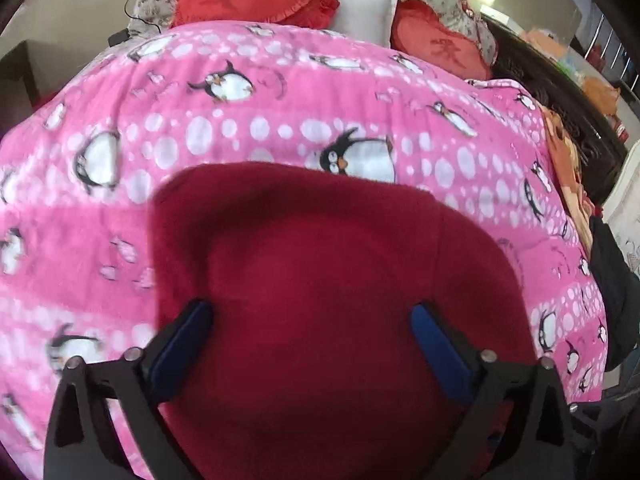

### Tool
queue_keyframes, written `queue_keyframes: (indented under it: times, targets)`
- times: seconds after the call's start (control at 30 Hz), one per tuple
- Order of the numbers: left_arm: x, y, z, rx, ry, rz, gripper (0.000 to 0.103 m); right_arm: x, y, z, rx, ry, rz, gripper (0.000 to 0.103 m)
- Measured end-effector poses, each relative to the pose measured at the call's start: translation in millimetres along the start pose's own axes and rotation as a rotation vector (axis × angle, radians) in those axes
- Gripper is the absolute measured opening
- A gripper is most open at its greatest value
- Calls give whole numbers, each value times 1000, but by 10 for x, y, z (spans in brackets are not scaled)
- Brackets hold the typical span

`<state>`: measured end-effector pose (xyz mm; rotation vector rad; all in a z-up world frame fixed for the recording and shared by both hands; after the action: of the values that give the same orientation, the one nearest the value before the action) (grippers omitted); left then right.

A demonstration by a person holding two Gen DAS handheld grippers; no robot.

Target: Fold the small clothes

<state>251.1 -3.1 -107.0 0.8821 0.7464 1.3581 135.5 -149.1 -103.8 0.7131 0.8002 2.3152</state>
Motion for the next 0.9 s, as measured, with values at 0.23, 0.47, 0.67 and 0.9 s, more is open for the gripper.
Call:
queue_keyframes:
  times: [0.23, 0.47, 0.67, 0.9]
  targets:
    - [325, 914, -577, -250, 36, -57, 94, -21, 579, 259, -136, -85, 47, 0]
    - [18, 728, -1239, -248, -32, -20, 102, -431, 273, 737, -111, -186, 4, 0]
    - [-101, 709, -1266, -275, -20, 65, 103, -759, -447, 557, 55, -229, -64, 0]
    - [-44, 682, -1265, -308, 4, 64, 103, -780, -334, 519, 7, -301, -21, 0]
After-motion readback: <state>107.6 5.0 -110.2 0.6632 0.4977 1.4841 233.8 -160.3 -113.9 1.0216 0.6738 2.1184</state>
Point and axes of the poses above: each gripper's, at about its wrist camera, not at the fingertips, and y roughly against the way its jaws point, x to its left, z to its top, the point moved 3 cm from there along -y, roughly the way its jaws point, and after that the axes turned 13 degrees about z, right-handed, at the moved point
